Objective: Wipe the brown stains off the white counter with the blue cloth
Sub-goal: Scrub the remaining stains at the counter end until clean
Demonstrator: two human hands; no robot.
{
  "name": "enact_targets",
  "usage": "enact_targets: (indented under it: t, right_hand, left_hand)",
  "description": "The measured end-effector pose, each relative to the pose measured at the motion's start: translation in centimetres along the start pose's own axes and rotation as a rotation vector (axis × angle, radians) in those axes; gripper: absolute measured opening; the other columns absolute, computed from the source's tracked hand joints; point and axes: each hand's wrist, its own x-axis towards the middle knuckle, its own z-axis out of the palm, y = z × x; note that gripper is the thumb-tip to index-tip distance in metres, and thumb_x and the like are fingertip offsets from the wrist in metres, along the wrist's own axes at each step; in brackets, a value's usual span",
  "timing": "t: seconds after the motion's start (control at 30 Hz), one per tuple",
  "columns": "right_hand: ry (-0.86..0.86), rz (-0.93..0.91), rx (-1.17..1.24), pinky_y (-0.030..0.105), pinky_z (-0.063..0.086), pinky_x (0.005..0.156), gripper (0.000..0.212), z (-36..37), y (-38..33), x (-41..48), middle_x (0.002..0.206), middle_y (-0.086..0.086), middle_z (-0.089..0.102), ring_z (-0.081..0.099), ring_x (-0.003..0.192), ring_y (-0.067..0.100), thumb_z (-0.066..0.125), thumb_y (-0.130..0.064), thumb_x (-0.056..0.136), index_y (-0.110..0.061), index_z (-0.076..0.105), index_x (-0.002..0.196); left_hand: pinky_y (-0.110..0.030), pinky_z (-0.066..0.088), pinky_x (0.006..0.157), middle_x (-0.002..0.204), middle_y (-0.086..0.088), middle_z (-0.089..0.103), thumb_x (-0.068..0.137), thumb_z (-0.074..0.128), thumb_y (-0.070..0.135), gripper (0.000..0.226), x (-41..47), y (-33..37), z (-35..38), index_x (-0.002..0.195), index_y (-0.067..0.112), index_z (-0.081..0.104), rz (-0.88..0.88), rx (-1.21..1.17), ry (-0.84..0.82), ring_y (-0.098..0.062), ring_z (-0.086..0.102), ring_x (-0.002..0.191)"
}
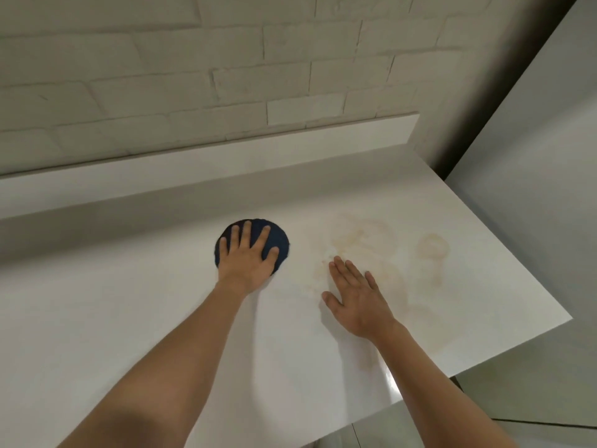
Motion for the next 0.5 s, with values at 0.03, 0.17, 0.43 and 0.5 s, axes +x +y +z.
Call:
enact_targets:
  t: [0.03, 0.17, 0.43, 0.5]
  right_hand:
    - [-0.002, -0.006, -0.001, 0.039, -0.005, 0.122, 0.069, 0.1, 0.1, 0.0, 0.166, -0.012, -0.007, -0.009, 0.152, 0.008, 0.026, -0.053, 0.103, -0.023, 0.001, 0.16]
    - [0.0, -0.009, -0.008, 0.039, -0.005, 0.122, 0.069, 0.3, 0.3, 0.0, 0.166, -0.011, -0.008, -0.009, 0.152, 0.008, 0.024, -0.054, 0.103, -0.024, 0.001, 0.16]
    - [-0.033, -0.006, 0.018, 0.04, 0.0, 0.123, 0.061, -0.2, 0.3, 0.7, 0.167, -0.01, -0.005, -0.004, 0.152, 0.009, 0.022, -0.039, 0.104, -0.023, 0.004, 0.16]
    - [-0.031, -0.017, -0.002, 0.041, 0.0, 0.123, 0.062, -0.1, 0.3, 0.4, 0.167, -0.009, -0.006, -0.005, 0.153, 0.01, 0.022, -0.038, 0.104, -0.022, 0.002, 0.16]
  left_hand:
    - [-0.049, -0.009, 0.122, 0.17, 0.001, -0.009, 0.097, 0.012, 0.069, 0.067, -1.0, 0.4, 0.6, 0.159, 0.046, 0.0, 0.038, 0.014, 0.01, -0.025, -0.011, 0.155]
    - [-0.043, -0.011, 0.122, 0.17, 0.006, -0.006, 0.096, 0.007, 0.071, 0.067, -5.7, -0.1, 2.5, 0.159, 0.048, 0.002, 0.166, 0.035, 0.067, -0.019, -0.01, 0.155]
    - [-0.044, -0.009, 0.123, 0.17, 0.006, -0.008, 0.098, 0.011, 0.067, 0.065, -8.1, 1.2, 3.3, 0.159, 0.047, 0.002, 0.1, 0.028, 0.091, -0.02, -0.011, 0.155]
    - [-0.045, -0.009, 0.123, 0.17, 0.005, -0.007, 0.099, 0.013, 0.066, 0.064, -8.9, 2.0, 3.7, 0.159, 0.046, 0.002, 0.082, 0.027, 0.092, -0.02, -0.011, 0.155]
